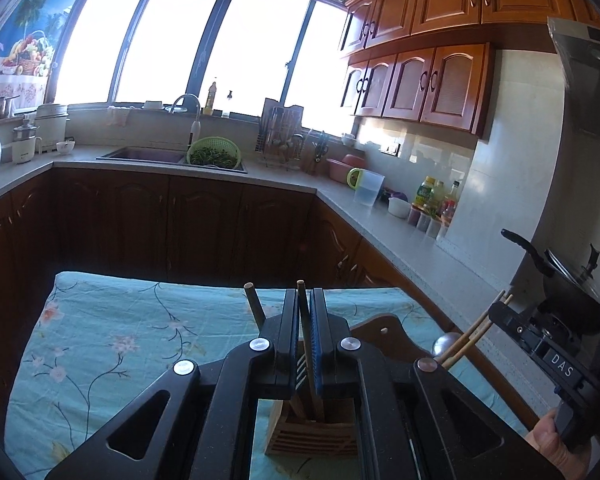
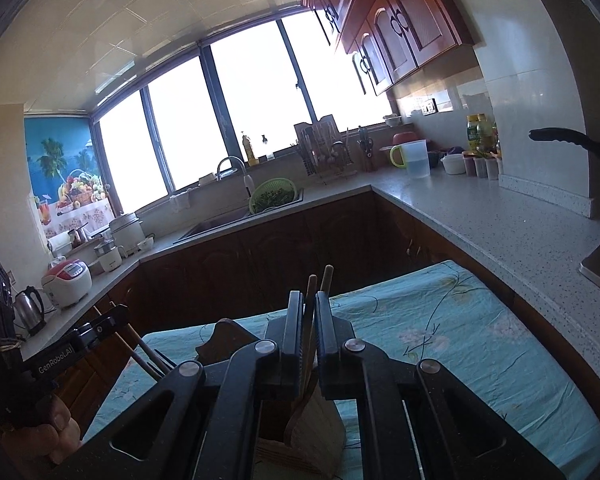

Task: Organize utensils
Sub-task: 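Open both tools to release the chopsticks into the holder, then move both open tools back down to the chopsticks on the tablecloth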

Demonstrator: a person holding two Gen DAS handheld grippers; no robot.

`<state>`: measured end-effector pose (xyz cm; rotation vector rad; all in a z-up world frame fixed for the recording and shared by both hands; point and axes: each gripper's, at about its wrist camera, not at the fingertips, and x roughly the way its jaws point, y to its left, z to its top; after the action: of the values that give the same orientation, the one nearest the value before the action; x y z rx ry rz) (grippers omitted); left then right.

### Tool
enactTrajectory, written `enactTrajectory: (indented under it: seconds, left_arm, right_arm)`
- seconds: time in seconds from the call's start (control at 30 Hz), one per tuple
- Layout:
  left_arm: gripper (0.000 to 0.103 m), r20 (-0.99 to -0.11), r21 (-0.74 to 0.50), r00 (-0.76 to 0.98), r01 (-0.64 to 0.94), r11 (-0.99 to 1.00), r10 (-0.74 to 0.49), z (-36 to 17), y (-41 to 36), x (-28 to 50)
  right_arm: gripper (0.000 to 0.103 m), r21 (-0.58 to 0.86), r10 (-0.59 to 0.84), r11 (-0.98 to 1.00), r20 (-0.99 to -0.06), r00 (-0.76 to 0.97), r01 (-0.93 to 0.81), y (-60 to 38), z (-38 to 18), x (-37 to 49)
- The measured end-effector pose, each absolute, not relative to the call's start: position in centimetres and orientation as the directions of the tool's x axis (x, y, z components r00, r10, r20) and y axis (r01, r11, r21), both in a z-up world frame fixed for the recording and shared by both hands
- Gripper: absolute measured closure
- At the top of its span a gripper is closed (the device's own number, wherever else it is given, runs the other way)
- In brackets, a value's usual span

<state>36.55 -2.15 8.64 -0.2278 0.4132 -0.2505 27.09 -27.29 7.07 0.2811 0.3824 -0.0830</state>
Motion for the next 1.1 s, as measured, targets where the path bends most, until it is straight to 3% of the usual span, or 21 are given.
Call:
enactTrajectory:
  seconds: [0.23,0.33,0.4,0.47,0.53,0.57,0.6,0.63,0.7,1.1]
  left_arm:
    - [0.098,-0.378,-0.264,0.882,0.188,0.946,-0.281,8.6,-1.8,35.9]
    - [0.086,-0.386,-0.289,0.872,0.195,0.937,-0.300,8.8,-1.6,35.7]
    - [0.080,-0.371,-0.294,0.880,0.192,0.936,-0.297,9.2,-1.4,35.2]
    - [0.075,-0.359,-0.294,0.884,0.196,0.936,-0.298,9.7,-1.1,34.5]
    - [0.065,-0.343,-0.305,0.889,0.201,0.931,-0.304,10.1,-0.7,33.6]
    - [0.051,-0.337,-0.305,0.894,0.194,0.932,-0.296,10.3,-0.5,33.0]
    - [0.043,-0.325,-0.311,0.898,0.196,0.930,-0.298,10.2,-0.2,32.3]
    - [0.040,-0.315,-0.317,0.902,0.195,0.928,-0.297,10.4,0.1,31.6]
    - [0.027,-0.299,-0.313,0.916,0.170,0.934,-0.267,10.1,0.6,30.0]
    - [0.022,-0.316,-0.357,0.916,0.127,0.926,-0.247,7.7,2.7,22.8]
  right_arm:
    - [0.092,0.274,-0.016,0.952,-0.404,0.915,0.138,-27.9,6.7,27.4]
    - [0.090,0.290,-0.002,0.948,-0.405,0.914,0.131,-28.2,6.8,27.3]
    - [0.077,0.297,-0.002,0.946,-0.391,0.920,0.128,-28.2,7.1,26.8]
    - [0.057,0.305,-0.001,0.944,-0.371,0.929,0.123,-28.2,7.6,26.1]
    - [0.047,0.324,0.005,0.939,-0.351,0.936,0.117,-28.4,8.1,25.4]
    - [0.041,0.335,0.011,0.936,-0.344,0.939,0.111,-28.5,8.3,25.1]
    - [0.035,0.345,0.020,0.933,-0.336,0.942,0.103,-28.6,8.5,24.8]
    - [0.022,0.353,0.024,0.930,-0.326,0.945,0.099,-28.6,8.6,24.4]
    - [0.011,0.360,0.026,0.929,-0.303,0.953,0.090,-28.6,8.7,23.3]
    - [0.009,0.377,0.068,0.922,-0.366,0.928,0.081,-27.9,6.7,18.1]
